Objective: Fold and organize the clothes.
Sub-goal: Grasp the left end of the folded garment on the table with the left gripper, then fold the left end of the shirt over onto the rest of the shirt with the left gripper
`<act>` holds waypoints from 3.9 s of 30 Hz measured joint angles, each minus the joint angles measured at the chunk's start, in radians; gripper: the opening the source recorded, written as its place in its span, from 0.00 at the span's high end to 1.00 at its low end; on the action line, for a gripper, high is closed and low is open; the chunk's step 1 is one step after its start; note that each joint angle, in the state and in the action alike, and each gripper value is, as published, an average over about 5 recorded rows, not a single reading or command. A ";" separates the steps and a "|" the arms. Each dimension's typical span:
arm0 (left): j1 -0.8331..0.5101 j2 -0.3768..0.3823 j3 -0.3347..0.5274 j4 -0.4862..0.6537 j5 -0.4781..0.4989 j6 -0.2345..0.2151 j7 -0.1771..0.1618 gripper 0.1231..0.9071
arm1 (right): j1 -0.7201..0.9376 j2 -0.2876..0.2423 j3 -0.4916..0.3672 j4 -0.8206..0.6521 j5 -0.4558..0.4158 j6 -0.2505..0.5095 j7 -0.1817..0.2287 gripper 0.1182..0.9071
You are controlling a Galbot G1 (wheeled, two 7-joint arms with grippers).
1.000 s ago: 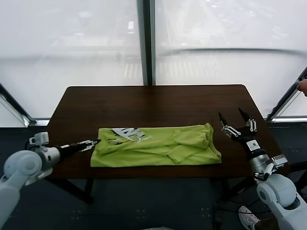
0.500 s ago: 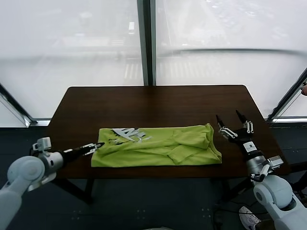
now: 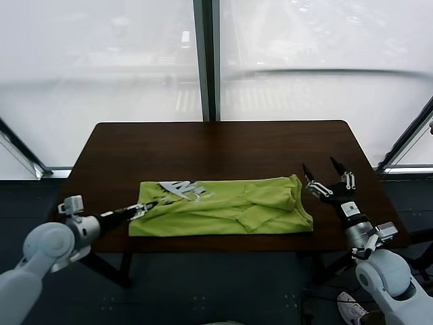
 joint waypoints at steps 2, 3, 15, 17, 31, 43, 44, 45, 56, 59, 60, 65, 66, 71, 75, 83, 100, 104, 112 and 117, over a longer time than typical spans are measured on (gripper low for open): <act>-0.004 -0.005 0.008 -0.004 0.002 0.000 0.000 0.00 | -0.003 0.003 0.002 0.002 -0.001 0.000 0.000 0.00; -0.005 -0.007 0.012 -0.005 0.004 0.000 0.000 0.00 | -0.004 0.004 0.004 0.003 -0.002 0.000 0.000 0.00; -0.024 -0.033 0.051 -0.013 0.041 0.000 0.001 0.08 | -0.028 0.031 0.024 0.023 -0.015 -0.001 0.002 0.00; -0.026 -0.037 0.057 -0.014 0.048 0.001 0.001 0.15 | -0.032 0.036 0.030 0.026 -0.016 -0.001 0.002 0.00; -0.021 -0.049 0.038 -0.049 0.125 0.012 -0.030 0.93 | -0.009 0.079 0.025 0.014 -0.039 -0.005 0.023 0.00; 0.022 0.039 -0.081 -0.023 0.227 0.010 -0.010 0.92 | 0.071 0.098 -0.031 -0.034 -0.046 -0.002 0.027 0.00; 0.030 0.050 -0.097 -0.019 0.225 0.010 -0.008 0.92 | 0.077 0.100 -0.036 -0.037 -0.048 -0.002 0.027 0.00; 0.038 0.061 -0.115 -0.015 0.222 0.009 -0.007 0.92 | 0.083 0.103 -0.042 -0.040 -0.049 -0.003 0.027 0.00; 0.155 0.107 -0.320 -0.074 0.135 0.007 -0.057 0.92 | 0.076 0.127 -0.042 -0.032 -0.069 -0.008 0.032 0.00; 0.150 0.081 -0.315 -0.138 0.089 0.007 -0.097 0.92 | 0.053 0.138 -0.018 -0.020 -0.076 -0.017 0.032 0.00; 0.145 0.069 -0.307 -0.160 0.075 0.007 -0.110 0.92 | 0.043 0.143 -0.008 -0.015 -0.079 -0.020 0.032 0.00; 0.091 -0.006 -0.220 -0.247 0.047 0.006 -0.158 0.92 | -0.019 0.172 0.052 0.007 -0.108 -0.026 0.031 0.00; 0.075 -0.024 -0.195 -0.254 0.048 0.006 -0.164 0.92 | -0.034 0.179 0.064 0.010 -0.115 -0.025 0.030 0.00; -0.028 -0.122 -0.046 -0.258 0.048 0.006 -0.200 0.92 | -0.101 0.214 0.121 0.025 -0.139 -0.023 0.029 0.00; -0.122 -0.201 0.077 -0.233 0.044 0.006 -0.229 0.92 | -0.140 0.242 0.157 0.029 -0.152 -0.020 0.028 0.00; -0.247 -0.320 0.242 -0.214 0.008 0.005 -0.272 0.92 | -0.158 0.276 0.178 0.022 -0.164 -0.017 0.028 0.00; -0.284 -0.421 0.319 -0.146 0.061 0.005 -0.267 0.92 | -0.165 0.293 0.177 0.021 -0.180 -0.020 0.031 0.00; -0.280 -0.438 0.326 -0.134 0.080 0.005 -0.264 0.92 | -0.166 0.300 0.177 0.022 -0.185 -0.020 0.031 0.00; -0.269 -0.472 0.338 -0.104 0.120 0.005 -0.251 0.92 | -0.168 0.304 0.176 0.021 -0.193 -0.019 0.032 0.00; -0.266 -0.494 0.352 -0.095 0.158 0.005 -0.245 0.90 | -0.167 0.304 0.175 0.019 -0.195 -0.019 0.032 0.00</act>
